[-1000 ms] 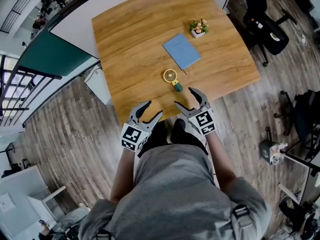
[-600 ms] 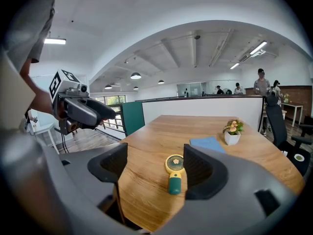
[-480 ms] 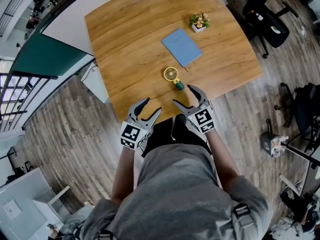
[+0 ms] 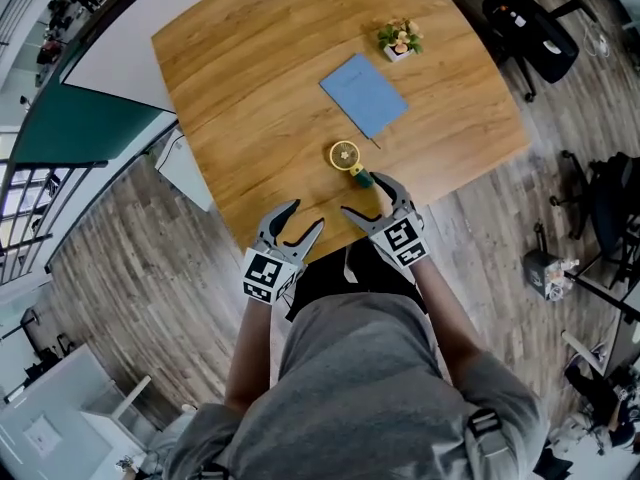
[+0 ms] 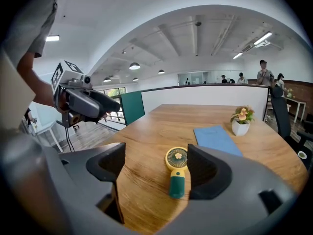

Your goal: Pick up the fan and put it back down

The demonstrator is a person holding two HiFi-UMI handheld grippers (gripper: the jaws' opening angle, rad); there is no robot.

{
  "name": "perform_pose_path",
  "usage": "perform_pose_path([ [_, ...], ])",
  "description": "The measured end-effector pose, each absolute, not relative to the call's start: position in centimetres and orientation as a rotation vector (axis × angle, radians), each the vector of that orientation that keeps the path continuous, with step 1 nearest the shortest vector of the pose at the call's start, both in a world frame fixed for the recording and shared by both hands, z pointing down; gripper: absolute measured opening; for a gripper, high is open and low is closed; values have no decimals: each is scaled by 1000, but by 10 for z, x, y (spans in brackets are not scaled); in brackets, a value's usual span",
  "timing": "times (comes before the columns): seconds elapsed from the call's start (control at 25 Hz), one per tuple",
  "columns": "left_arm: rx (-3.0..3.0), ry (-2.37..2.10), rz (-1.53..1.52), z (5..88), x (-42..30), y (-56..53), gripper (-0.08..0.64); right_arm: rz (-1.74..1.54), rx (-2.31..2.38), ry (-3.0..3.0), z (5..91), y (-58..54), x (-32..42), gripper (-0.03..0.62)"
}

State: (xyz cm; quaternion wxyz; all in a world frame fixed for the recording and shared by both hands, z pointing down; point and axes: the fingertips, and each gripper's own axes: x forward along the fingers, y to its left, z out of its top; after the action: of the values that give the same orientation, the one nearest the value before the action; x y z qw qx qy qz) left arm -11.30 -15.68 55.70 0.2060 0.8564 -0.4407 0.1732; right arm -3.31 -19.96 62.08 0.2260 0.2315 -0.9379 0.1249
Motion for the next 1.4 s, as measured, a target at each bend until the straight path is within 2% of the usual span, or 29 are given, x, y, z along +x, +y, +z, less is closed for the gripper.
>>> perform_pose_path([
  [1.04,2317,-1178,432,615,-124,-211,249,421,669,-2470,702,-252,-50,408],
  [1.4,2298,-1116,498,647,-120,-212,247,424,698,-2452,724,-263,-58,413],
])
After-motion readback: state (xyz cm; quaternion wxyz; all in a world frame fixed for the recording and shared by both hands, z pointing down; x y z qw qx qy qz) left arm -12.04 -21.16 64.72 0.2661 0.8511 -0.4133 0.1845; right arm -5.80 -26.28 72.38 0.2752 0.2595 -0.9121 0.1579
